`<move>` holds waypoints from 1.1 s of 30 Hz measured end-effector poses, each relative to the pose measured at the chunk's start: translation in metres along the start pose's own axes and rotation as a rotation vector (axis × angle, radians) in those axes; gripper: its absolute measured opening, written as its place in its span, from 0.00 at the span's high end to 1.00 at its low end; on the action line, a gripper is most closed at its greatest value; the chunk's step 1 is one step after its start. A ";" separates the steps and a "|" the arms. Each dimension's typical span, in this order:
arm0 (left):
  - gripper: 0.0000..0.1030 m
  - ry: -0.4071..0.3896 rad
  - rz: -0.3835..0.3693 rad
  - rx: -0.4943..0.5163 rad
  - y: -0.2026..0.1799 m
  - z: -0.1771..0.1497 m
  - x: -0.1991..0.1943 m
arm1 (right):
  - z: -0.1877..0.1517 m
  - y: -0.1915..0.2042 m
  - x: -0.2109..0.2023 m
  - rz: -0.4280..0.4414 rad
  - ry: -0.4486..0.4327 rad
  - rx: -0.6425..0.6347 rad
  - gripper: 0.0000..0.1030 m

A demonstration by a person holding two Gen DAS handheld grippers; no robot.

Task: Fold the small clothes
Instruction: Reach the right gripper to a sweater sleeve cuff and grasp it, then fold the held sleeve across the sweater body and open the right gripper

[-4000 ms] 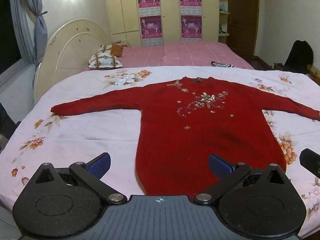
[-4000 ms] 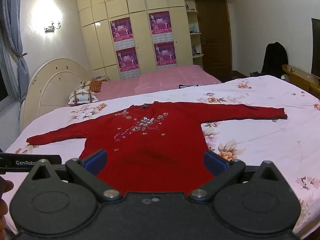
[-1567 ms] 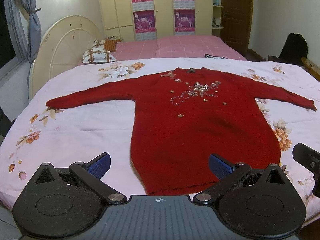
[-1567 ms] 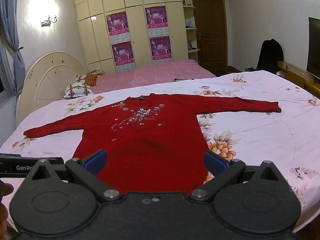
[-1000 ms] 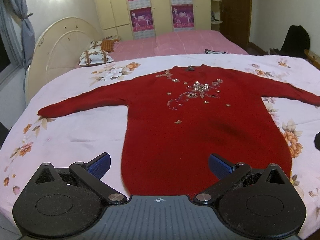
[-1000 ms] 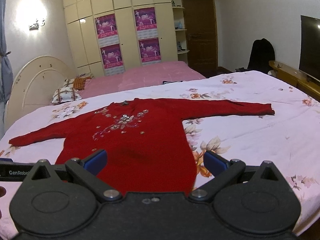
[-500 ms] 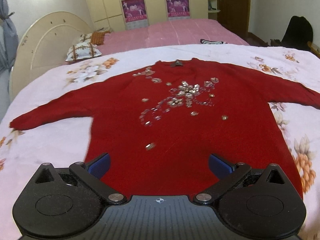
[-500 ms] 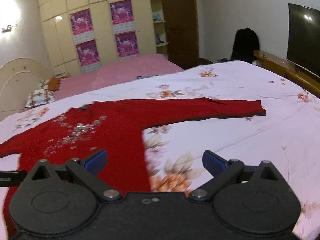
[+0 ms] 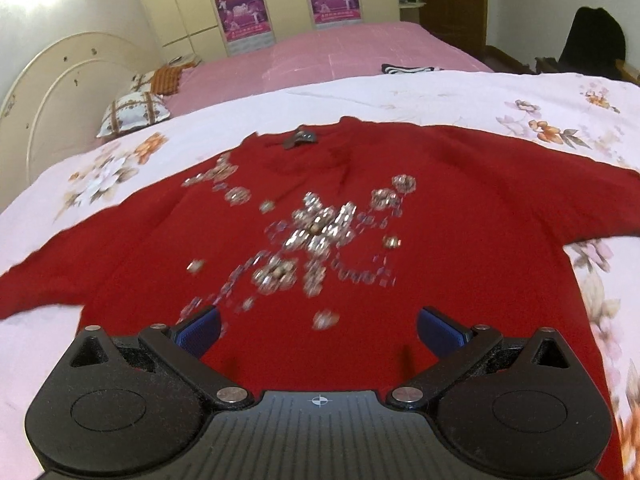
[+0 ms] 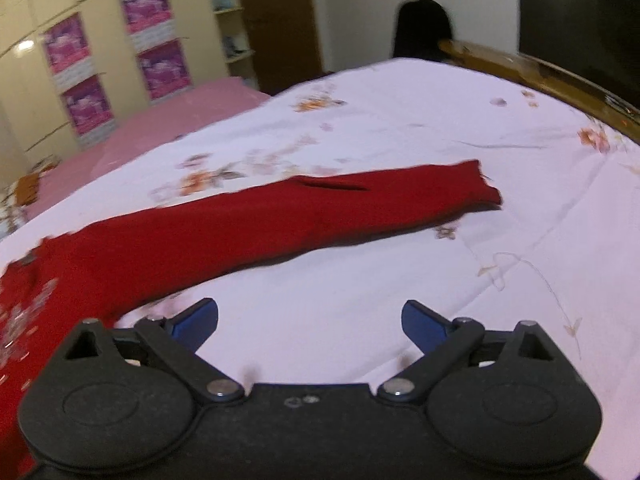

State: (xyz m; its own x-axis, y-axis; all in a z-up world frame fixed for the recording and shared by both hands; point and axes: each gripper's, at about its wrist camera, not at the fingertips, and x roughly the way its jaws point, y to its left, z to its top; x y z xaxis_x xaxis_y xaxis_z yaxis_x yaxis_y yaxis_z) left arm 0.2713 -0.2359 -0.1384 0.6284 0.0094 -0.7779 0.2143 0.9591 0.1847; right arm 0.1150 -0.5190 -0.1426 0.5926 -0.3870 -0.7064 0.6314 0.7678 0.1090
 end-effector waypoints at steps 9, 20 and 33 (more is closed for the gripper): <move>0.00 -0.004 0.015 -0.006 -0.008 0.028 0.033 | 0.037 -0.065 0.057 -0.041 0.037 0.228 0.33; 0.00 0.013 0.044 -0.013 0.003 0.037 0.056 | 0.068 -0.105 0.093 -0.101 -0.022 0.344 0.66; 0.00 0.007 -0.035 -0.112 0.062 0.039 0.053 | 0.094 -0.011 0.056 0.054 -0.173 0.109 0.94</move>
State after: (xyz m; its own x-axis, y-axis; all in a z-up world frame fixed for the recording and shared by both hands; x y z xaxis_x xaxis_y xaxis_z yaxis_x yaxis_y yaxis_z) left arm 0.3468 -0.1873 -0.1445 0.6169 -0.0227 -0.7867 0.1508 0.9845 0.0898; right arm 0.1879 -0.5968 -0.1174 0.6980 -0.4360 -0.5680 0.6414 0.7333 0.2253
